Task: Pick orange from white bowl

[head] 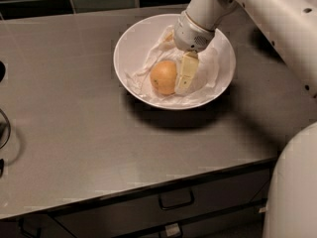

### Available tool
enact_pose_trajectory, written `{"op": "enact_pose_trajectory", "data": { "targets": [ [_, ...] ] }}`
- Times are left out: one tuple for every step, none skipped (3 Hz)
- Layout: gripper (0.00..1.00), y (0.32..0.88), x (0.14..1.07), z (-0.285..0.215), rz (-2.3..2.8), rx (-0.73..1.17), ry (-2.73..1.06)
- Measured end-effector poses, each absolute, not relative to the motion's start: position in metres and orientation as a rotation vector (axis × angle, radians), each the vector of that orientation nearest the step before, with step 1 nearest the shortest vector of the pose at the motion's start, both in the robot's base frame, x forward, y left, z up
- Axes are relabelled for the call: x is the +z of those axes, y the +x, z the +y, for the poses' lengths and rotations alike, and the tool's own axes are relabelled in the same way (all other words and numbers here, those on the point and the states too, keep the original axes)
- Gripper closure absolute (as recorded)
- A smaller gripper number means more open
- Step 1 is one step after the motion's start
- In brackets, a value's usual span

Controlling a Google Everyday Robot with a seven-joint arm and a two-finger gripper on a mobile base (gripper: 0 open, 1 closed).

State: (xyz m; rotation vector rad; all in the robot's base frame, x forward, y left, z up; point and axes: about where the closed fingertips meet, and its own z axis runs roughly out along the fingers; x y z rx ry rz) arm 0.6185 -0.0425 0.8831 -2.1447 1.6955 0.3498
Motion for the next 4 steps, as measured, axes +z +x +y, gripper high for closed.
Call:
{"op": "enact_pose_trajectory", "data": {
  "targets": [
    [0.09, 0.614, 0.886, -0.030, 1.683, 0.349, -2.172],
    [0.09, 0.608, 0.884, -0.023, 1.687, 0.353, -2.184],
    [0.16, 0.602, 0.879, -0.022, 1.712, 0.361, -2.182],
    [0.17, 0.596, 0.874, -0.026, 1.749, 0.362, -2.170]
  ]
}}
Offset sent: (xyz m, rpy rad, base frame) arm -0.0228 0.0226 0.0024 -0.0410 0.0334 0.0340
